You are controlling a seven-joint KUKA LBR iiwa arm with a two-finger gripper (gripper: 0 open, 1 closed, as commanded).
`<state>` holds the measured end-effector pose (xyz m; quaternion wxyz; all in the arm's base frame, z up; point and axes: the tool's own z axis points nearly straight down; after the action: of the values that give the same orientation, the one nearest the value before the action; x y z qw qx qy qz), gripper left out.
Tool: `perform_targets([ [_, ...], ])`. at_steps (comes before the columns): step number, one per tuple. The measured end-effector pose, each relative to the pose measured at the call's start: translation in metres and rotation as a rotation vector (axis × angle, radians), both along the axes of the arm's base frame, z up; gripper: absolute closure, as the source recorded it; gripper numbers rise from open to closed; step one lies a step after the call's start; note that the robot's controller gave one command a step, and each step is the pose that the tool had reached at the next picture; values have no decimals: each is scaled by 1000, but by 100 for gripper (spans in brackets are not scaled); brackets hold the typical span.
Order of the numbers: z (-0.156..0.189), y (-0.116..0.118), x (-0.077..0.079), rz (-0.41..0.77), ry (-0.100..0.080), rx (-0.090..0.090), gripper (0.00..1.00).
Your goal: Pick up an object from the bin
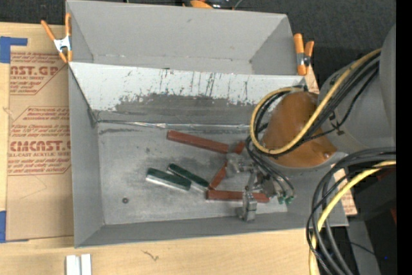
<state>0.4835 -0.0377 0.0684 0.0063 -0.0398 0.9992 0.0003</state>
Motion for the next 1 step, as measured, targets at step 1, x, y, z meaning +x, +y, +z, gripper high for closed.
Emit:
perform_targets([
  [1, 2, -3, -2, -3, 11, -1, 100],
])
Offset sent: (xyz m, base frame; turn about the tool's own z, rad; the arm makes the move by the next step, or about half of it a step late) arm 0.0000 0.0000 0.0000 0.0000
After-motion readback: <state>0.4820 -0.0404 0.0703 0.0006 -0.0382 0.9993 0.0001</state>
